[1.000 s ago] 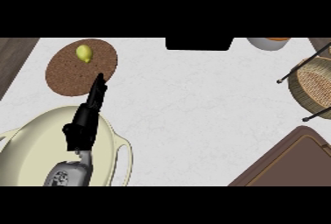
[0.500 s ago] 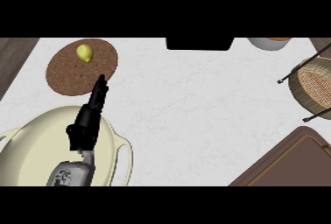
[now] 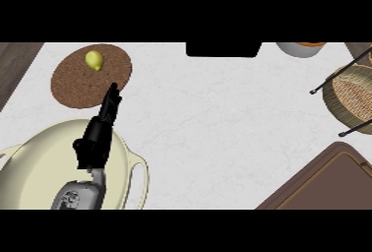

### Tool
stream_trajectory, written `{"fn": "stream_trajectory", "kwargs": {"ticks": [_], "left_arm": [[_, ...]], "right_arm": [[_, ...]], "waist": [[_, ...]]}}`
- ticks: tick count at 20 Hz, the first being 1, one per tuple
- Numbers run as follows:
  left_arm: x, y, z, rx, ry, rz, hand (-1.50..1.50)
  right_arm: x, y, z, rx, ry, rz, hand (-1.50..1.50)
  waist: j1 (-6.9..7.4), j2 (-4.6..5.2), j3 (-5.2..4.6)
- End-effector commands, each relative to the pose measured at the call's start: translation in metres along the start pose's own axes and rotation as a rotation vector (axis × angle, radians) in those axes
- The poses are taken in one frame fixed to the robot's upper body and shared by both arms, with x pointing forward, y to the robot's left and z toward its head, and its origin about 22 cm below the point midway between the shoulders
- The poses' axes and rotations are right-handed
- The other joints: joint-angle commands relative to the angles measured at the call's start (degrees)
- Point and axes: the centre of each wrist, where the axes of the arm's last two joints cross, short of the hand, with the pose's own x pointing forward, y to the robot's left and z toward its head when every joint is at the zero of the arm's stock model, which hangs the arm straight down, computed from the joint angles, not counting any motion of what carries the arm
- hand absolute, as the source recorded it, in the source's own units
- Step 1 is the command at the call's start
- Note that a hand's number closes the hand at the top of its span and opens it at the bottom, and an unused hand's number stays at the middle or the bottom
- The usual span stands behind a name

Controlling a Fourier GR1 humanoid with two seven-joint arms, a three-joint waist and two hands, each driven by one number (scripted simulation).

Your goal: Pick the pear from the tray and place it in the tiered basket

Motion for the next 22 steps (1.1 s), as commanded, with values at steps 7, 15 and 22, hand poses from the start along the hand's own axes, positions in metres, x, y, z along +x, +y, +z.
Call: {"fn": "stream_trajectory", "kwargs": {"ticks": [7,15,22], "left_arm": [[0.009,-0.009,-0.003,0.017,0.008,-0.002,0.0],[0.009,0.007,0.005,0.032,-0.007,0.002,0.0],[-0.005,0.016,0.011,0.038,0.016,0.016,0.0]], "right_arm": [[-0.049,-0.064,0.031,-0.224,0.15,-0.316,-1.5],[-0.127,-0.102,0.102,-0.276,0.232,-0.555,-1.5],[-0.178,-0.102,0.161,-0.242,0.199,-0.558,-1.5]], "waist": [[-0.72,0.16,0.34],[-1.25,0.15,0.57],[-2.25,0.4,0.9]]}}
